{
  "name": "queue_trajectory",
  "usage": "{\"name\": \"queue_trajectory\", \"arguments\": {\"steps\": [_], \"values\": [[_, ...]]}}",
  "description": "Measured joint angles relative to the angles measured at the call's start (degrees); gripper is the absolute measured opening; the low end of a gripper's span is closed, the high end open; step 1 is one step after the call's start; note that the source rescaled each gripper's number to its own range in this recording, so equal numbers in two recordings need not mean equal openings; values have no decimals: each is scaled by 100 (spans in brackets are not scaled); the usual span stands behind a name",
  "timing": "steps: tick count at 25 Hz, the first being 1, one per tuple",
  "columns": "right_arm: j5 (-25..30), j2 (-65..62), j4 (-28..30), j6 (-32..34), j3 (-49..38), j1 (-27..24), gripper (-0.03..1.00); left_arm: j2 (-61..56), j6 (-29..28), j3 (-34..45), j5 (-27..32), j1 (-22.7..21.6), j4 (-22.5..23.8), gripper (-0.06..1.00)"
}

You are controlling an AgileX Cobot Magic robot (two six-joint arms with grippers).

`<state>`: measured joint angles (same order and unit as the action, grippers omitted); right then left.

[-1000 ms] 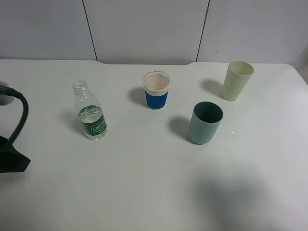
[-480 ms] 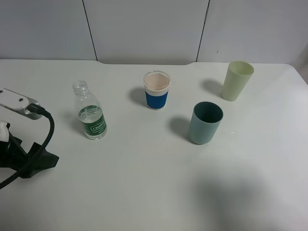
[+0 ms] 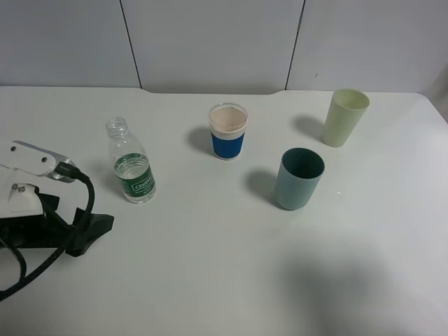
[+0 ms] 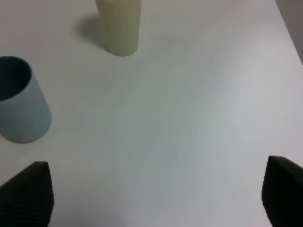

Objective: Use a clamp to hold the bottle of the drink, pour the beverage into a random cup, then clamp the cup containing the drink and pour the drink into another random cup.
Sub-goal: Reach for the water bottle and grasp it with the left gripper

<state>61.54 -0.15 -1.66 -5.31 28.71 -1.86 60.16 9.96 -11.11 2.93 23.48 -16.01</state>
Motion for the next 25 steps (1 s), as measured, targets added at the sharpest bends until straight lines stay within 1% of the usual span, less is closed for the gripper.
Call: {"name": "queue_trajectory", "arguments": {"steps": [1, 2, 4, 6, 9, 11, 13, 16, 17, 18, 19, 22, 25], "values": [[0, 0, 0, 0, 0, 0, 60, 108, -83, 131, -550, 198, -7, 100], [0, 0, 0, 0, 0, 0, 60, 210, -122, 203, -861, 336, -7, 100], [0, 0, 0, 0, 0, 0, 60, 434, -214, 374, -1681, 553, 43, 100], [0, 0, 0, 0, 0, 0, 60, 676, -279, 508, -2310, 681, 218, 100], [0, 0, 0, 0, 0, 0, 60, 1231, -637, 668, -3693, 745, 799, 100], [0, 0, 0, 0, 0, 0, 60, 1606, -996, 719, -4456, 745, 1061, 100], [0, 0, 0, 0, 0, 0, 60, 2059, -1301, 772, -5240, 745, 1234, 100], [0, 0, 0, 0, 0, 0, 60, 2461, -1500, 808, -5993, 745, 1346, 100], [0, 0, 0, 0, 0, 0, 60, 2832, -1600, 813, -6565, 745, 1429, 100], [0, 0, 0, 0, 0, 0, 60, 2832, -1600, 813, -6565, 745, 1429, 100], [0, 0, 0, 0, 0, 0, 60, 3068, -1636, 813, -6875, 745, 1467, 100], [0, 0, 0, 0, 0, 0, 60, 3628, -1675, 813, -7155, 745, 1507, 100], [0, 0, 0, 0, 0, 0, 60, 4157, -1686, 801, -7176, 654, 1642, 100]]}}
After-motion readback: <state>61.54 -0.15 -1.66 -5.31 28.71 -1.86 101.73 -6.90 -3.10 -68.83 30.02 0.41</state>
